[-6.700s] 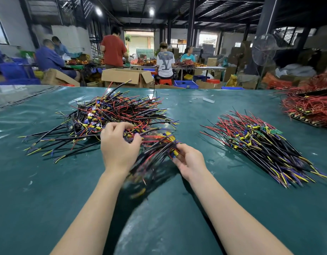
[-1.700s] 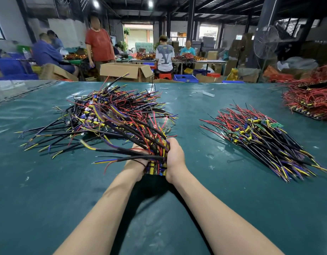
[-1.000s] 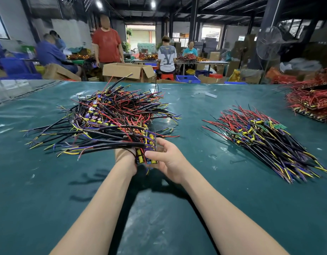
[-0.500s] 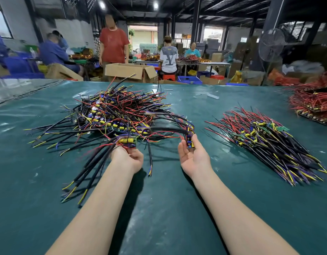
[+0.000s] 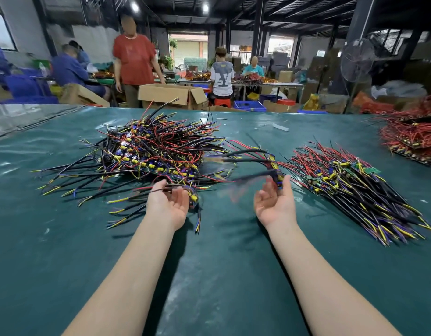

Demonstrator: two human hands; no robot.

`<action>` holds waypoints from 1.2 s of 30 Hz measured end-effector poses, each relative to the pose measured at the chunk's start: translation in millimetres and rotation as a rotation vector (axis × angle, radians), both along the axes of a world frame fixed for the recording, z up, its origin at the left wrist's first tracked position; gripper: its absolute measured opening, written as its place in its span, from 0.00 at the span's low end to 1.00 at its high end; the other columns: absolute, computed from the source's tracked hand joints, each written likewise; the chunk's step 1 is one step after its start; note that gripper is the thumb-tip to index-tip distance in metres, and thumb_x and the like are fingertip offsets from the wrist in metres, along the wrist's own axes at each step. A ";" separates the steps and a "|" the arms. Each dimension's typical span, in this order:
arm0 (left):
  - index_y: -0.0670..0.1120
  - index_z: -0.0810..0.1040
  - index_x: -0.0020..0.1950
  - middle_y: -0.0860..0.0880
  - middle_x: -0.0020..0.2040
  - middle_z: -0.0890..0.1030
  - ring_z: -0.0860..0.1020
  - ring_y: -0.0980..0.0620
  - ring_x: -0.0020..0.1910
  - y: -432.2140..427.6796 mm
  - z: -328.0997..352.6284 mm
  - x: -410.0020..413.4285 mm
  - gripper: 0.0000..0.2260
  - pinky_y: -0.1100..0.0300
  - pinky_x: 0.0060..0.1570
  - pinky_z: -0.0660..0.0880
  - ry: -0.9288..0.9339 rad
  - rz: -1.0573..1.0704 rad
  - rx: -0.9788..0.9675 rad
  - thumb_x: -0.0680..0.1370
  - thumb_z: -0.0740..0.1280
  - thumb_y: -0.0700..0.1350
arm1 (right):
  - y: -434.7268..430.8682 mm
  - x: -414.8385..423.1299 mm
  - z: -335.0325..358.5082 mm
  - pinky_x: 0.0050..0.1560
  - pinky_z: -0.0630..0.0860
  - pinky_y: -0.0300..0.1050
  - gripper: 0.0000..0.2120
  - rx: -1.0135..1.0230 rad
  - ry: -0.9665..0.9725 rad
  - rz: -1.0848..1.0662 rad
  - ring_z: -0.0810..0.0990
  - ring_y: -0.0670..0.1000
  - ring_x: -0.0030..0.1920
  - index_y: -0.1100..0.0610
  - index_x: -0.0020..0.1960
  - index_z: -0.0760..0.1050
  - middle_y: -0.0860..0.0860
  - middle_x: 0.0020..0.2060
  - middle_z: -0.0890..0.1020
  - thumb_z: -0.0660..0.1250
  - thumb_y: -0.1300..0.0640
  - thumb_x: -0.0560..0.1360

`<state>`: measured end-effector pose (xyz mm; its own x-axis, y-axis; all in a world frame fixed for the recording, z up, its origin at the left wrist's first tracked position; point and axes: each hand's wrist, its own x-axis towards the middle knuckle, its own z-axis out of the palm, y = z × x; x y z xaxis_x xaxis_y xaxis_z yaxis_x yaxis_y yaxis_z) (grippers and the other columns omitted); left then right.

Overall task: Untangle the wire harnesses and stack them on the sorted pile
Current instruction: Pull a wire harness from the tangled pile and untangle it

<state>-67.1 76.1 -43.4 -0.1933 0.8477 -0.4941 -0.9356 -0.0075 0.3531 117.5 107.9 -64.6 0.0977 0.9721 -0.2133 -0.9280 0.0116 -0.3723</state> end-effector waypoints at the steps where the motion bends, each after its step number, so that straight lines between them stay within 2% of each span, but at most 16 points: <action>1: 0.43 0.64 0.37 0.47 0.34 0.70 0.75 0.53 0.26 0.2 -0.9 0.9 0.13 0.64 0.34 0.80 -0.060 0.023 -0.008 0.79 0.62 0.46 | 0.9 1.2 -0.7 0.20 0.66 0.30 0.15 0.024 -0.048 0.005 0.72 0.42 0.18 0.56 0.37 0.72 0.47 0.21 0.77 0.61 0.47 0.77; 3: 0.42 0.63 0.40 0.45 0.37 0.69 0.76 0.49 0.34 -0.8 1.3 3.4 0.12 0.56 0.54 0.78 -0.190 0.080 0.012 0.79 0.61 0.45 | 2.1 -2.3 0.5 0.25 0.72 0.32 0.15 0.091 -0.231 0.049 0.76 0.43 0.21 0.55 0.39 0.75 0.47 0.23 0.79 0.59 0.48 0.78; 4: 0.41 0.64 0.40 0.43 0.39 0.71 0.77 0.47 0.39 -2.0 4.8 6.0 0.12 0.52 0.59 0.75 -0.205 0.067 0.044 0.79 0.61 0.46 | 2.5 -6.4 2.0 0.28 0.76 0.35 0.16 0.117 -0.321 0.073 0.79 0.45 0.24 0.57 0.37 0.76 0.49 0.25 0.81 0.59 0.49 0.78; 6: 0.40 0.69 0.40 0.39 0.48 0.75 0.74 0.43 0.53 -3.3 10.5 11.9 0.17 0.47 0.66 0.66 -0.097 -0.098 0.161 0.78 0.60 0.53 | 3.2 -14.3 2.5 0.27 0.77 0.37 0.22 0.159 -0.447 0.146 0.80 0.49 0.24 0.60 0.30 0.78 0.53 0.26 0.82 0.59 0.54 0.79; 8: 0.39 0.72 0.48 0.39 0.53 0.75 0.73 0.43 0.57 -3.7 11.3 19.0 0.21 0.47 0.63 0.67 0.203 -0.327 0.228 0.76 0.60 0.59 | 0.5 -20.6 1.1 0.24 0.76 0.37 0.19 0.191 -0.592 0.246 0.79 0.48 0.22 0.60 0.33 0.78 0.53 0.25 0.81 0.60 0.55 0.78; 9: 0.40 0.73 0.52 0.40 0.51 0.76 0.75 0.44 0.53 -4.3 9.7 22.9 0.19 0.50 0.56 0.72 0.430 -0.416 0.233 0.76 0.61 0.57 | -1.4 -23.0 -0.3 0.25 0.76 0.37 0.16 0.214 -0.675 0.305 0.79 0.48 0.23 0.60 0.36 0.77 0.53 0.26 0.82 0.60 0.55 0.78; 11: 0.42 0.76 0.50 0.44 0.43 0.79 0.78 0.48 0.41 -6.1 3.7 29.5 0.09 0.59 0.41 0.75 0.857 -0.492 0.256 0.76 0.65 0.47 | -3.9 -25.7 -4.5 0.28 0.77 0.39 0.12 0.274 -0.804 0.389 0.80 0.48 0.26 0.59 0.41 0.77 0.52 0.29 0.83 0.59 0.56 0.78; 12: 0.42 0.78 0.48 0.45 0.40 0.80 0.79 0.51 0.36 -6.4 -0.8 32.2 0.05 0.61 0.36 0.75 0.953 -0.495 0.285 0.76 0.66 0.42 | -4.3 -25.5 -5.4 0.30 0.78 0.41 0.12 0.290 -0.836 0.400 0.80 0.48 0.27 0.60 0.42 0.78 0.53 0.30 0.83 0.60 0.56 0.78; 15: 0.40 0.78 0.48 0.45 0.39 0.80 0.79 0.52 0.33 -7.5 -7.6 35.5 0.04 0.63 0.30 0.77 0.932 -0.458 0.289 0.76 0.67 0.40 | -5.2 -24.0 -3.1 0.27 0.76 0.36 0.09 0.281 -0.842 0.361 0.77 0.44 0.24 0.60 0.40 0.77 0.50 0.27 0.81 0.61 0.61 0.77; 17: 0.41 0.77 0.46 0.44 0.42 0.80 0.79 0.50 0.36 -5.1 -7.8 33.8 0.05 0.59 0.37 0.78 0.987 -0.420 0.255 0.75 0.68 0.43 | -5.9 -25.9 -1.0 0.22 0.70 0.32 0.08 0.255 -0.832 0.325 0.72 0.41 0.20 0.61 0.39 0.76 0.48 0.23 0.79 0.62 0.64 0.76; 19: 0.42 0.76 0.43 0.45 0.39 0.80 0.79 0.49 0.36 -4.7 -5.7 33.9 0.04 0.57 0.41 0.77 0.982 -0.374 0.256 0.74 0.69 0.42 | -5.4 -29.0 -0.4 0.23 0.72 0.32 0.08 0.241 -0.812 0.329 0.72 0.42 0.22 0.61 0.38 0.76 0.49 0.23 0.79 0.63 0.64 0.76; 25: 0.43 0.81 0.29 0.48 0.26 0.80 0.78 0.53 0.24 -6.8 1.5 29.4 0.10 0.64 0.29 0.76 0.939 -0.278 0.229 0.71 0.70 0.35 | -6.2 -37.4 2.3 0.28 0.76 0.36 0.10 0.165 -0.685 0.422 0.75 0.46 0.24 0.61 0.38 0.76 0.51 0.26 0.77 0.62 0.62 0.76; 28: 0.40 0.80 0.34 0.47 0.25 0.80 0.78 0.52 0.22 -7.0 0.5 27.0 0.05 0.65 0.24 0.75 0.886 -0.277 0.193 0.71 0.69 0.34 | -7.4 -39.0 1.8 0.35 0.77 0.41 0.08 0.126 -0.625 0.476 0.76 0.48 0.27 0.61 0.41 0.76 0.54 0.32 0.77 0.61 0.61 0.77; 32: 0.39 0.80 0.37 0.46 0.26 0.80 0.78 0.52 0.23 -5.5 -1.8 29.1 0.04 0.65 0.26 0.76 0.886 -0.291 0.213 0.72 0.69 0.34 | -5.5 -37.1 0.7 0.40 0.72 0.41 0.06 0.064 -0.560 0.479 0.73 0.50 0.31 0.62 0.44 0.74 0.56 0.36 0.73 0.62 0.61 0.76; 34: 0.39 0.80 0.37 0.46 0.27 0.81 0.79 0.52 0.24 -4.8 -1.5 28.4 0.05 0.64 0.27 0.77 0.876 -0.306 0.243 0.72 0.68 0.34 | -4.7 -37.0 1.0 0.38 0.70 0.40 0.05 0.043 -0.532 0.483 0.71 0.50 0.32 0.62 0.44 0.73 0.57 0.36 0.72 0.62 0.60 0.76; 36: 0.38 0.80 0.38 0.46 0.29 0.82 0.79 0.53 0.26 -4.0 -2.2 26.8 0.05 0.65 0.28 0.78 0.865 -0.328 0.280 0.73 0.66 0.34 | -3.2 -36.8 -1.0 0.28 0.72 0.36 0.06 0.023 -0.506 0.484 0.73 0.47 0.25 0.62 0.43 0.73 0.55 0.35 0.72 0.62 0.60 0.76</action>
